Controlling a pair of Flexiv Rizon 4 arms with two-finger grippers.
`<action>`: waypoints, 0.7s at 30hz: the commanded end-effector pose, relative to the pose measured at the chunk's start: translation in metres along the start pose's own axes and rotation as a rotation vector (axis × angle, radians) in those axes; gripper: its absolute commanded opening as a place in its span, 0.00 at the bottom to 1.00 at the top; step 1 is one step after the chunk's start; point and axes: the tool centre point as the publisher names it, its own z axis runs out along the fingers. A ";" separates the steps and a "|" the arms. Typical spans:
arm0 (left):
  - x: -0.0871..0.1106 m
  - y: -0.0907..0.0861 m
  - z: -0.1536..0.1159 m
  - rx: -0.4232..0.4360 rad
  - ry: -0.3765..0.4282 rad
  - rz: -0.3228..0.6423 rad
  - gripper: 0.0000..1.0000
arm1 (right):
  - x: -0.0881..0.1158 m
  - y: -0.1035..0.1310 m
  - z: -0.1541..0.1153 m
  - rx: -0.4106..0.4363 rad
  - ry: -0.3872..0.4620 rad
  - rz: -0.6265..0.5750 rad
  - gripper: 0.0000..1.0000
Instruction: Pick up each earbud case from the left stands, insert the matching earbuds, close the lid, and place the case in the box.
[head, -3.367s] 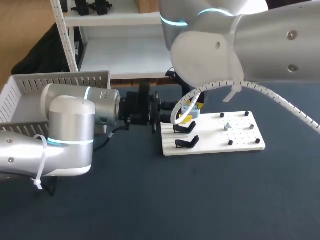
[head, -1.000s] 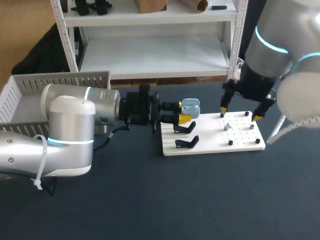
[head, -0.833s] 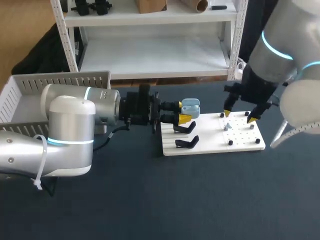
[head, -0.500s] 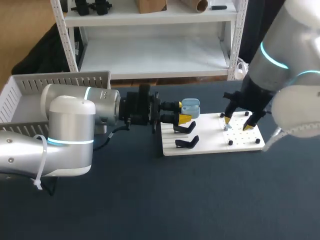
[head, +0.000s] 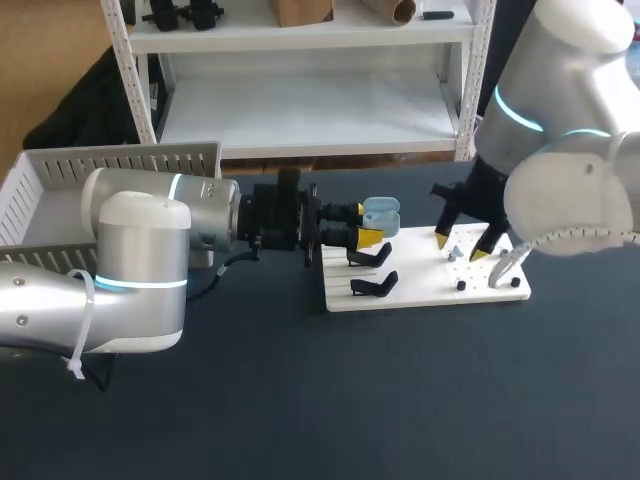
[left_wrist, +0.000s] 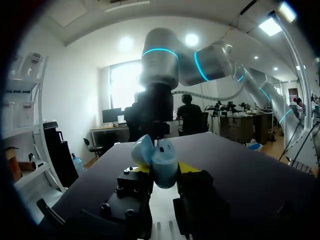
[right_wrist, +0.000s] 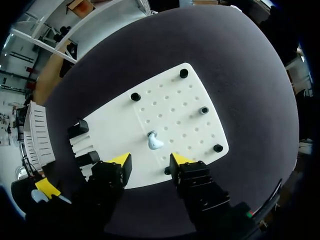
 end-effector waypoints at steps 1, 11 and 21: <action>0.000 -0.002 0.000 -0.007 -0.001 0.002 0.00 | 0.000 -0.002 0.006 -0.007 0.001 -0.016 0.49; 0.000 -0.002 0.000 -0.007 -0.001 0.002 0.00 | -0.006 -0.007 0.009 -0.054 -0.014 -0.011 0.42; 0.000 -0.002 0.000 -0.007 -0.001 0.002 0.00 | -0.013 -0.008 0.010 -0.062 -0.020 -0.001 0.37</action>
